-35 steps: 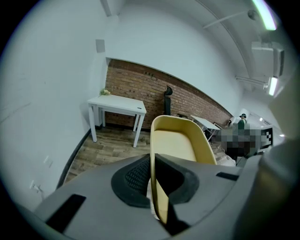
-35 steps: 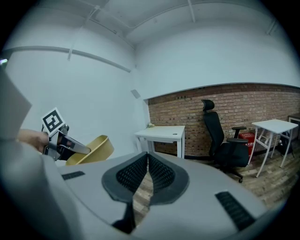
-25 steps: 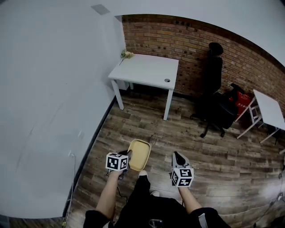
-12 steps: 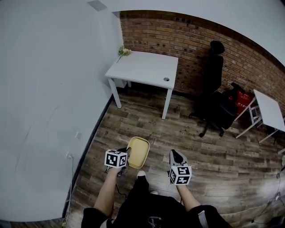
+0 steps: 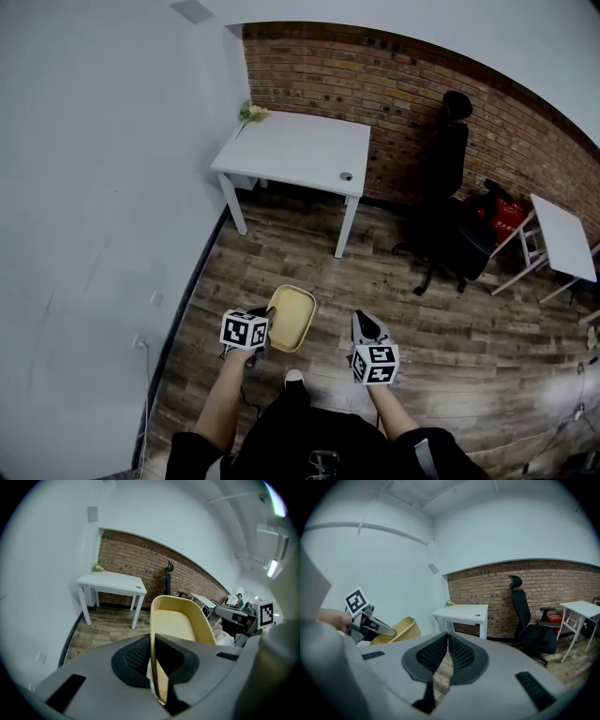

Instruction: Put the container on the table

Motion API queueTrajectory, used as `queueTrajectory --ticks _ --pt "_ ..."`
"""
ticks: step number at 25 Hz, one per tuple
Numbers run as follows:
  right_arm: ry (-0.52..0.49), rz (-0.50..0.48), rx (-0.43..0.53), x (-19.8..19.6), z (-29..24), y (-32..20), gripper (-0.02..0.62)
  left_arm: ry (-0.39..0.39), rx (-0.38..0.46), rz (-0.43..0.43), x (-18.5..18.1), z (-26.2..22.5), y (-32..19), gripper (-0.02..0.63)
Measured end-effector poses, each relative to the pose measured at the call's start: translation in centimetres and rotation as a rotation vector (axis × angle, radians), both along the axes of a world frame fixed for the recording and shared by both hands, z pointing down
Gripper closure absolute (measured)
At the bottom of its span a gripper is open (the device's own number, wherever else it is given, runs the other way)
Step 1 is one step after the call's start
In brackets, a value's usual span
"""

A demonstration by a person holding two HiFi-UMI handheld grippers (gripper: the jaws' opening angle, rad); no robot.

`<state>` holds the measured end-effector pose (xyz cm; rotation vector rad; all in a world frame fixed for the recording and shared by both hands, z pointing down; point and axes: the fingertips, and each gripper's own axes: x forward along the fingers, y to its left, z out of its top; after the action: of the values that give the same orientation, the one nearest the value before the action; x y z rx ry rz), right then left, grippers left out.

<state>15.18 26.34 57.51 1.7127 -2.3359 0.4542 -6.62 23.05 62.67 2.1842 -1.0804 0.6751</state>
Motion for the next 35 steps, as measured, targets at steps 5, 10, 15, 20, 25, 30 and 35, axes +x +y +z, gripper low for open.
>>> queueTrajectory --ticks 5,10,15,20,25,30,35 --pt "-0.002 0.022 -0.004 -1.2 0.2 -2.9 0.571 -0.006 -0.009 0.028 -1.1 0.6 -3.1 0.583" --pt "-0.009 0.043 -0.016 -2.3 0.4 -5.9 0.571 -0.004 -0.010 0.047 -2.0 0.6 -6.4 0.583" --pt "-0.010 0.057 -0.008 -3.7 0.3 -7.9 0.571 -0.004 -0.011 0.058 -3.4 0.9 -8.6 0.583" --pt "-0.013 0.074 -0.014 -5.0 0.3 -9.2 0.570 0.000 -0.015 0.070 -4.6 1.0 -10.0 0.583" --pt "-0.005 0.074 -0.012 -5.7 0.5 -9.6 0.571 0.013 -0.009 0.065 -5.3 1.1 -10.7 0.583" --pt "-0.008 0.078 -0.024 -5.4 1.3 -9.9 0.571 0.002 -0.014 0.067 -5.2 2.1 -10.7 0.583" --pt "-0.015 0.069 -0.024 -5.8 1.6 -11.3 0.569 0.001 -0.026 0.052 -5.7 2.6 -11.4 0.583"
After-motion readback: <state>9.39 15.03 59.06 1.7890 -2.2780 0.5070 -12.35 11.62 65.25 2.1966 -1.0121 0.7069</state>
